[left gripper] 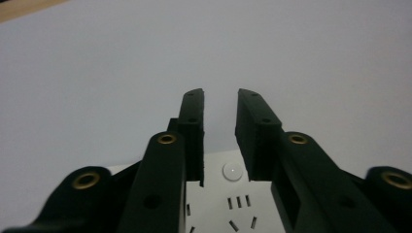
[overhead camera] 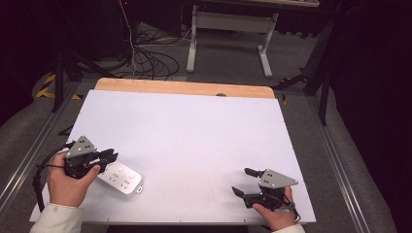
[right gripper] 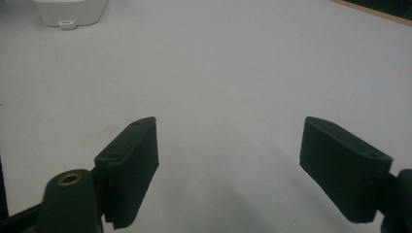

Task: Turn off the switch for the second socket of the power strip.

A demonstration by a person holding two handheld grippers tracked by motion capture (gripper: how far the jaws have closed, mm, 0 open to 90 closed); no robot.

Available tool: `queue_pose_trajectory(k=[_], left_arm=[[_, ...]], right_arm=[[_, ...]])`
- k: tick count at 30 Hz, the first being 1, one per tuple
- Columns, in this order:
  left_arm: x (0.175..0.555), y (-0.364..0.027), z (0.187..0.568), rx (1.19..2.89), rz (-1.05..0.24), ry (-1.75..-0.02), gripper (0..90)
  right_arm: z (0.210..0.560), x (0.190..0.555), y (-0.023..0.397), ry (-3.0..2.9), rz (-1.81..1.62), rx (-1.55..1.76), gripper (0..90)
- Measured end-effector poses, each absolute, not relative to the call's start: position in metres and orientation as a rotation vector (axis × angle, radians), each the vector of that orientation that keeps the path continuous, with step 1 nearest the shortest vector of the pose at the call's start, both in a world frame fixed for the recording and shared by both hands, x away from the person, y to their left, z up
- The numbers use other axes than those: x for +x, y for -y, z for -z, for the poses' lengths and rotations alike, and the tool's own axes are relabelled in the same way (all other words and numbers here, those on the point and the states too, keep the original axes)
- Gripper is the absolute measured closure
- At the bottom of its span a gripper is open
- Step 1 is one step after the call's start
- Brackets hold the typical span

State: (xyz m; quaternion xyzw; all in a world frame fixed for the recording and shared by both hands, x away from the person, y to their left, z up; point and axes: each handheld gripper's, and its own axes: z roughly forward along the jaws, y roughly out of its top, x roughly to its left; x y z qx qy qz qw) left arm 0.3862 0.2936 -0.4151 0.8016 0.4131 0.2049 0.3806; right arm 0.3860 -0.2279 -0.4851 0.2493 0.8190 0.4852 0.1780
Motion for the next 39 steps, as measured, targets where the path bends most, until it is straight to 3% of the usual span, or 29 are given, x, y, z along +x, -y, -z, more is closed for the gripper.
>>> queue_pose_trajectory(k=[8,14,19,33,39], left_arm=[[0.381,-0.289,0.406,1.998,-0.552,-0.987,54.6],[0.375,-0.287,0.401,1.911,-0.571,-0.97,30.0],[0.368,-0.288,0.397,1.834,-0.532,-0.894,16.0],[0.35,-0.308,0.414,1.835,-0.494,-0.77,8.5],[0.343,-0.315,0.428,1.804,-0.446,-0.828,8.3]], right_arm=[[0.485,0.386,0.228,-2.317,-1.371,0.706,22.8],[0.485,0.385,0.228,-2.315,-1.368,0.702,22.9],[0.484,0.385,0.23,-2.313,-1.365,0.703,23.2],[0.484,0.384,0.23,-2.312,-1.369,0.699,23.4],[0.484,0.384,0.23,-2.312,-1.371,0.698,23.5]])
